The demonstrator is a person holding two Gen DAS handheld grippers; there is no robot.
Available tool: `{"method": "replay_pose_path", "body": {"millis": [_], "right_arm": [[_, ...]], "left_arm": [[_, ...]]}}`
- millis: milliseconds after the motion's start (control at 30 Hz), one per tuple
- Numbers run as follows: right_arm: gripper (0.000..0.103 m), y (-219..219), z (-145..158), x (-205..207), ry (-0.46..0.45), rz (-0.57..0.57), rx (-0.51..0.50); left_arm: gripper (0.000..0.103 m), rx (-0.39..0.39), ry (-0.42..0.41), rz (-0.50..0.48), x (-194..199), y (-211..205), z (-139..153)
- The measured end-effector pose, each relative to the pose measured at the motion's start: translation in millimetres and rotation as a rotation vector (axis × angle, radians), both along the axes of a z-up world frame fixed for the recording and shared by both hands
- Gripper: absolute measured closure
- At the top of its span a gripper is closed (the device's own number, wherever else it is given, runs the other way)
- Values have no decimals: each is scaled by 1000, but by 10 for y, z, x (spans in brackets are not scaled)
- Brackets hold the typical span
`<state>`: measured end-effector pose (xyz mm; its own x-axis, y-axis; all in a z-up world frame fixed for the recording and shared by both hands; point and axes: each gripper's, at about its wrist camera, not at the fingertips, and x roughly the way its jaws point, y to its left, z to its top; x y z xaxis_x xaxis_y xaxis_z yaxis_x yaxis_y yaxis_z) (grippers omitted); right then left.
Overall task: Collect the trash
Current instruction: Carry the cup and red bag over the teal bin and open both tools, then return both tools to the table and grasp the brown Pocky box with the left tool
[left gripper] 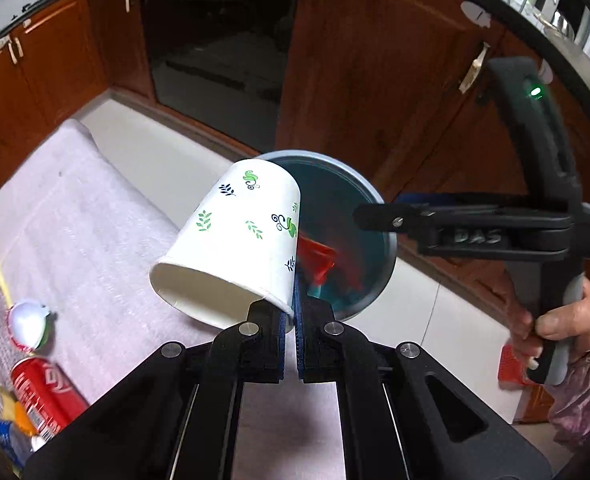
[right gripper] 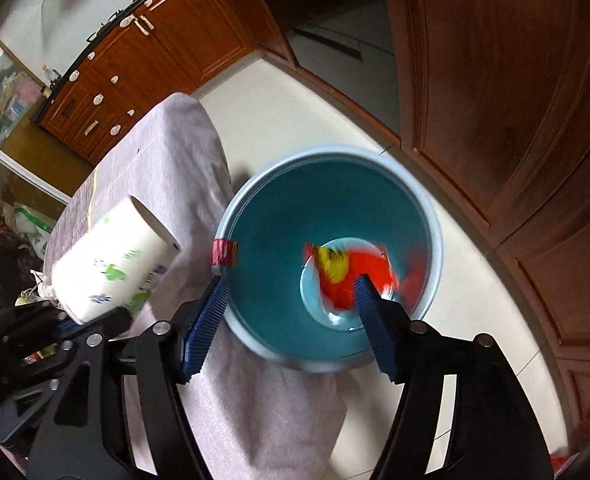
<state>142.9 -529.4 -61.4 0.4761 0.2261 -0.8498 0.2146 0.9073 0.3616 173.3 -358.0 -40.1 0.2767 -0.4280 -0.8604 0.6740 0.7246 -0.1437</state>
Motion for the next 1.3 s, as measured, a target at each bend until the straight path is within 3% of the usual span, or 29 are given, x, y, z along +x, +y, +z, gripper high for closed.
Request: {"method": "replay_pose_path", "body": {"millis": [300,333,367,400,433,500,567,833,1300], "right_arm": [[20,-282,108,-63,-4,-84,-31],[20,-303,120,-71,-6,-93,-35],[20,-332,145,-89,-12,-104,-42],[20,-339,161,-80,-13,-108,-44],[20,-356,178,-90,-14,-113,-44],[20,-355,207,-100,-17,-118,-49],[20,-346,230,-104,-21,-117,-57],[20,-185,225,-99,-3,-94,-57],[17,688,488,-264,-18,41,-45]], "left_arm": [[97,-7,65,-31,204,-293,-215],[92,-3,80,-31,235,-329,-250],[66,-1,90,-31,254,-357,-268],[55,2,90,-26,267,-364,-272],[36,4,65,-7,270,-363,-257],[32,-2,19,10,269,-339,-205],[24,1,28,20,275,-312,-192],[10,-2,2,76,130,12,-60],[7,-6,-44,216,-356,1030,308]]}}
